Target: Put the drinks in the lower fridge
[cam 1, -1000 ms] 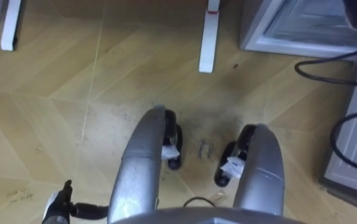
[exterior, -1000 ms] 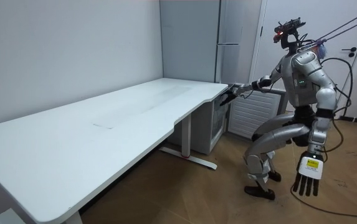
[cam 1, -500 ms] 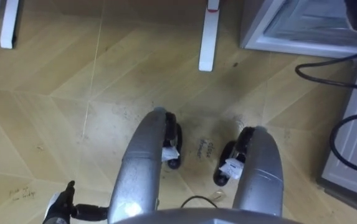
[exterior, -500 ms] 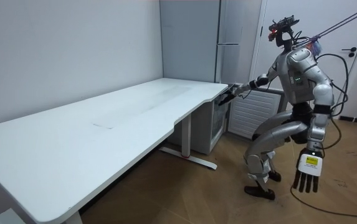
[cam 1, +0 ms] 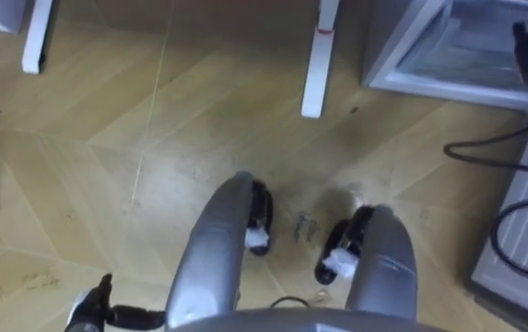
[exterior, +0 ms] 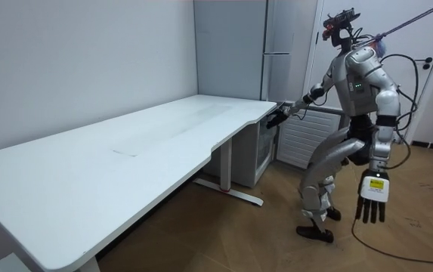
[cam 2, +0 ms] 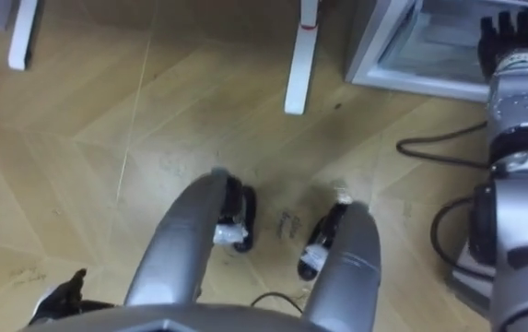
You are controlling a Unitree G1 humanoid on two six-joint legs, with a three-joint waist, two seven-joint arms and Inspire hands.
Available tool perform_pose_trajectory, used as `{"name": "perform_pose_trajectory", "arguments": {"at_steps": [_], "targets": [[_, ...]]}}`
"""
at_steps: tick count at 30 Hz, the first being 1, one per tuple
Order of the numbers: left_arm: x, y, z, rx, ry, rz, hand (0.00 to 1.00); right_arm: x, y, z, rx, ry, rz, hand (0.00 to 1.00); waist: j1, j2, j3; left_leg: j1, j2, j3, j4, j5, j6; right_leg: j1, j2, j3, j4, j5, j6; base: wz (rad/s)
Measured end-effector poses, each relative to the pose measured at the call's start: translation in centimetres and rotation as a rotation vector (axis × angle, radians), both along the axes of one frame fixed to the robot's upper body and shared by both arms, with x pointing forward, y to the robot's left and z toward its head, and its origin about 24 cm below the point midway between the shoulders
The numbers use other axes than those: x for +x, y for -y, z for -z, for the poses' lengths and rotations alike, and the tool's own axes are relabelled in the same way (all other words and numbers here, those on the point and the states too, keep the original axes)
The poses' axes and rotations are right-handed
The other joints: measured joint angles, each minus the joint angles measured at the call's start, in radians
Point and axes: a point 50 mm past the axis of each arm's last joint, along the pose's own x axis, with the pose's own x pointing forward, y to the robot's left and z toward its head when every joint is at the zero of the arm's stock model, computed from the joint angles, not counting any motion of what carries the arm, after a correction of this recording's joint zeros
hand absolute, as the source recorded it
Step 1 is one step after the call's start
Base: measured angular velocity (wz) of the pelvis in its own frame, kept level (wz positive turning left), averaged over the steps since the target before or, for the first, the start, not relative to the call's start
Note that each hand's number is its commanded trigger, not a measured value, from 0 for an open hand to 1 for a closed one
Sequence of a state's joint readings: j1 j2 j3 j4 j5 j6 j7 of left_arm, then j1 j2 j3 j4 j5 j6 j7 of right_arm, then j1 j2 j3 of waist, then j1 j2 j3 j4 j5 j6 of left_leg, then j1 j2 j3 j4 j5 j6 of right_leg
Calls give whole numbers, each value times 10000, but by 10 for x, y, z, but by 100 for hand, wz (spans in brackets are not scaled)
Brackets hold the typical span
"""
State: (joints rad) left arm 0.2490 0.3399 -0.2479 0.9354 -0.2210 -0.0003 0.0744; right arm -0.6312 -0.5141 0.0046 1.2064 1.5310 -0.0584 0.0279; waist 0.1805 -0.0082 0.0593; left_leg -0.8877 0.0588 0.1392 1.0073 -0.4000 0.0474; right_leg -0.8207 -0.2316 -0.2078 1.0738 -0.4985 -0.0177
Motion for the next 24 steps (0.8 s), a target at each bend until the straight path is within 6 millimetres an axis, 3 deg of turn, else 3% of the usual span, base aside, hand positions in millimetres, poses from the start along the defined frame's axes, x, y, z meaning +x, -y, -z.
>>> {"name": "perform_pose_trajectory", "arguments": {"at_steps": [4,7,9,10,13,16,19,21,24], "targets": [[11,-2,1,-91,75,-24,0,-32,3,38,-724,-1459,-668,0,-149,-33,3,1006,-36,-259,-997,191,-103,1277,210,-430,-1267,255,89,10],[22,-3,0,29,216,147,0,-60,-6,71,-894,-2483,-1448,0,-163,-68,-28,1890,-2,-347,-1732,277,-205,2324,602,-560,-2390,548,180,-2],[24,-2,0,101,245,357,0,-80,-10,89,-1094,-3347,-2126,0,-172,-118,-69,2514,-15,-315,-2262,363,-210,2989,651,-651,-3003,706,235,-2],[25,-2,-1,144,296,394,0,-95,-13,102,-1151,-3868,-2401,0,-267,-189,-143,2930,-26,-316,-2662,465,-222,3404,661,-707,-3431,818,287,7],[23,-2,0,272,392,139,0,-135,-26,133,-893,-5275,-2937,0,-375,-204,-214,4057,-41,-320,-3577,608,-286,4682,910,-872,-4682,1189,389,1],[14,0,3,372,205,-65,0,-182,-39,157,-462,-6407,-3418,0,-562,-246,-445,5243,-163,-353,-4695,960,-348,6000,1134,-1040,-6145,1731,475,3],[-3,6,7,309,1,-543,0,-214,-42,168,-795,-7545,-4287,0,-916,-235,-476,6353,-361,-383,-5695,1239,-342,7189,1167,-1199,-7210,2070,594,12],[-8,7,8,299,-63,-723,0,-233,-50,175,-1036,-8309,-4975,0,-968,-305,-547,6809,-379,-341,-6044,1298,-375,7661,1233,-1213,-7628,2209,614,-2],[-12,7,8,383,-115,-904,0,-259,-74,188,-1194,-9448,-6374,0,-990,-475,-573,7409,-375,-346,-6385,1371,-433,8277,1352,-1249,-8192,2367,615,0]]}}
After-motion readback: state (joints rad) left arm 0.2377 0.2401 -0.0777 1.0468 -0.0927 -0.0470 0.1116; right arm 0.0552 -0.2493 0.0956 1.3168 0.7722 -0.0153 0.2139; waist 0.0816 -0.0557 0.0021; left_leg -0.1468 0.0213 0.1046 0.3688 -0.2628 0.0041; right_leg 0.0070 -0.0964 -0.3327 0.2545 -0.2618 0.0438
